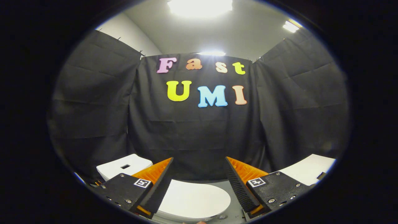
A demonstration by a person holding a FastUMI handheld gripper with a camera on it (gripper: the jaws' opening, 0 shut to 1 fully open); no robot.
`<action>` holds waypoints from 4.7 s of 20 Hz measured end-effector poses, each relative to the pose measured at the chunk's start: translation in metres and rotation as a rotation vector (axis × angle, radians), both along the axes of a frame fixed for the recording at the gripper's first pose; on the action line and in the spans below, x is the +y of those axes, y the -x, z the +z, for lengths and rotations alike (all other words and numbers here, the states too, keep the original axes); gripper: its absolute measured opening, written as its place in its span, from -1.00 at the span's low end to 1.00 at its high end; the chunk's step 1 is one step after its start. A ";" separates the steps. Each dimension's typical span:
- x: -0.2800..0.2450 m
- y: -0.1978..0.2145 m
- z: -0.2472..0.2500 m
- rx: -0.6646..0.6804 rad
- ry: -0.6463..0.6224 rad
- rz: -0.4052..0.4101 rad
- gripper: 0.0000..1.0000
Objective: Open the toilet lid.
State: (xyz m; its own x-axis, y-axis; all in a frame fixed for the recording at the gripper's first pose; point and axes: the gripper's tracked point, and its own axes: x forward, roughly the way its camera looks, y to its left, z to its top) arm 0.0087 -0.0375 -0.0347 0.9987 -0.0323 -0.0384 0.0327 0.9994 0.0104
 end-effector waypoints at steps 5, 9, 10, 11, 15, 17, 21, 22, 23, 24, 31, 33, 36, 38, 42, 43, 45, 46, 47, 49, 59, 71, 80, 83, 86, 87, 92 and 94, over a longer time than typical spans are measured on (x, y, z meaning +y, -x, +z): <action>-0.005 0.004 -0.023 0.016 -0.113 0.015 0.94; -0.018 0.006 -0.053 0.072 -0.220 0.006 0.91; -0.020 0.007 -0.062 0.087 -0.252 0.006 0.92; -0.023 0.007 -0.071 0.105 -0.279 0.001 0.92; -0.034 0.011 -0.107 0.171 -0.344 -0.012 0.91; -0.042 0.013 -0.126 0.207 -0.362 -0.029 0.91; -0.052 0.019 -0.160 0.259 -0.455 -0.049 0.92; -0.054 0.020 -0.170 0.271 -0.490 -0.056 0.92; -0.057 0.020 -0.179 0.279 -0.519 -0.061 0.91; -0.057 0.021 -0.190 0.294 -0.550 -0.064 0.91; -0.077 0.032 -0.274 0.416 -0.653 -0.145 0.89; -0.080 0.033 -0.291 0.435 -0.675 -0.161 0.89; -0.081 0.030 -0.314 0.471 -0.707 -0.182 0.89; -0.082 0.030 -0.327 0.493 -0.718 -0.197 0.89; -0.088 0.032 -0.354 0.525 -0.754 -0.238 0.88; -0.089 0.032 -0.361 0.537 -0.761 -0.248 0.89; -0.090 0.028 -0.377 0.558 -0.777 -0.265 0.86; -0.090 0.026 -0.383 0.561 -0.791 -0.272 0.85; -0.091 0.024 -0.388 0.567 -0.809 -0.283 0.85; -0.094 0.023 -0.401 0.563 -0.865 -0.305 0.85; -0.109 0.001 -0.423 0.461 -1.038 -0.332 0.18; -0.120 -0.003 -0.405 0.404 -0.993 -0.325 -0.75; -0.116 -0.003 -0.361 0.397 -0.872 -0.295 -1.00; -0.114 -0.005 -0.340 0.391 -0.808 -0.282 -1.00; -0.110 -0.007 -0.317 0.376 -0.764 -0.273 -1.00; -0.108 -0.009 -0.311 0.373 -0.746 -0.269 -1.00; -0.089 -0.015 -0.263 0.327 -0.610 -0.207 -1.00; -0.078 -0.019 -0.242 0.313 -0.541 -0.174 -1.00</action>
